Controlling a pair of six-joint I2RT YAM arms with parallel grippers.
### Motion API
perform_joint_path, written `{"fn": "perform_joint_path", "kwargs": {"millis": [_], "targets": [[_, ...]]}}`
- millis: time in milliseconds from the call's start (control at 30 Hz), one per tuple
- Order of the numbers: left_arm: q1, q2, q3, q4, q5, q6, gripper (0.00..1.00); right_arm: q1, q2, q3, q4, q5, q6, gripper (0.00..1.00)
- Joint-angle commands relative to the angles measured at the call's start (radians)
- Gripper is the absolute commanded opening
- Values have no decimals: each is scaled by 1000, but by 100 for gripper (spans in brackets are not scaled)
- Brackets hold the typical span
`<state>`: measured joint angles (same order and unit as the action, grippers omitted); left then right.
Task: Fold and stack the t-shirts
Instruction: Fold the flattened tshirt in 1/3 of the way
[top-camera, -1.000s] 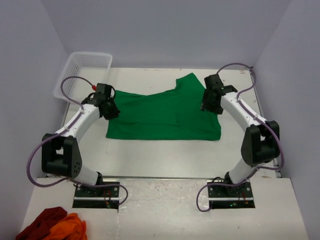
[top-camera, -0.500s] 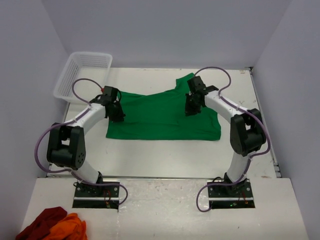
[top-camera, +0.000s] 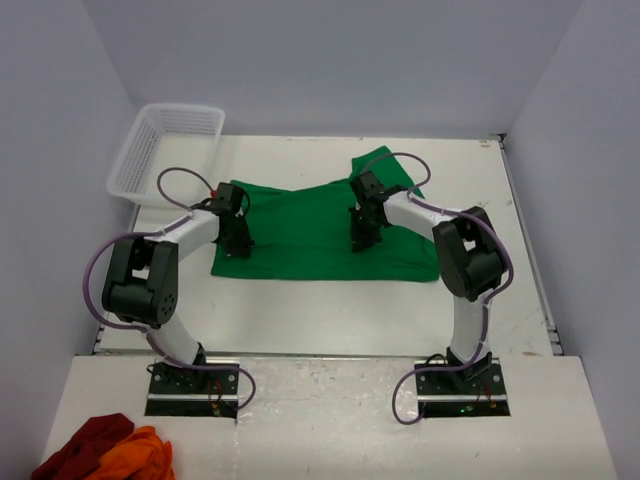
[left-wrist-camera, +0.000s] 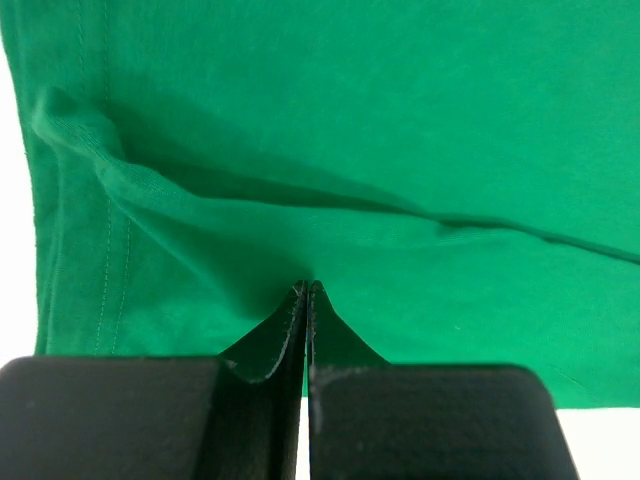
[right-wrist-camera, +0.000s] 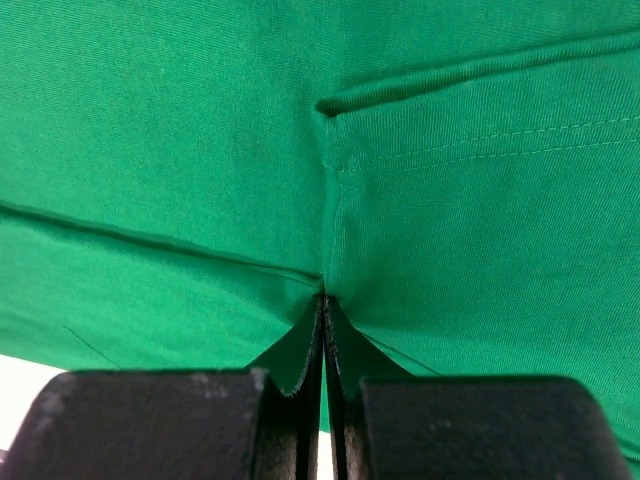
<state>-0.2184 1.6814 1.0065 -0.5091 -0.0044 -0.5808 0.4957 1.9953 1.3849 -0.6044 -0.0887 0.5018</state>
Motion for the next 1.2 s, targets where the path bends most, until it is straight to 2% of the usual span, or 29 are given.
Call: {"fn": "perform_joint_path", "kwargs": {"millis": [0, 200, 567, 1000, 1167], "targets": [[-2, 20, -12, 12, -29, -1, 0, 10, -1, -23, 31, 17, 20, 0], [-2, 18, -61, -35, -45, -62, 0, 18, -32, -110, 51, 44, 38, 0], [-2, -140, -210, -78, -46, -132, 0, 27, -111, -290, 120, 58, 83, 0], [-2, -233, -295, -100, -62, -148, 0, 90, -254, -474, 161, 66, 150, 0], [-18, -304, -296, -123, -63, -146, 0, 116, -314, -478, 138, 87, 164, 0]]}}
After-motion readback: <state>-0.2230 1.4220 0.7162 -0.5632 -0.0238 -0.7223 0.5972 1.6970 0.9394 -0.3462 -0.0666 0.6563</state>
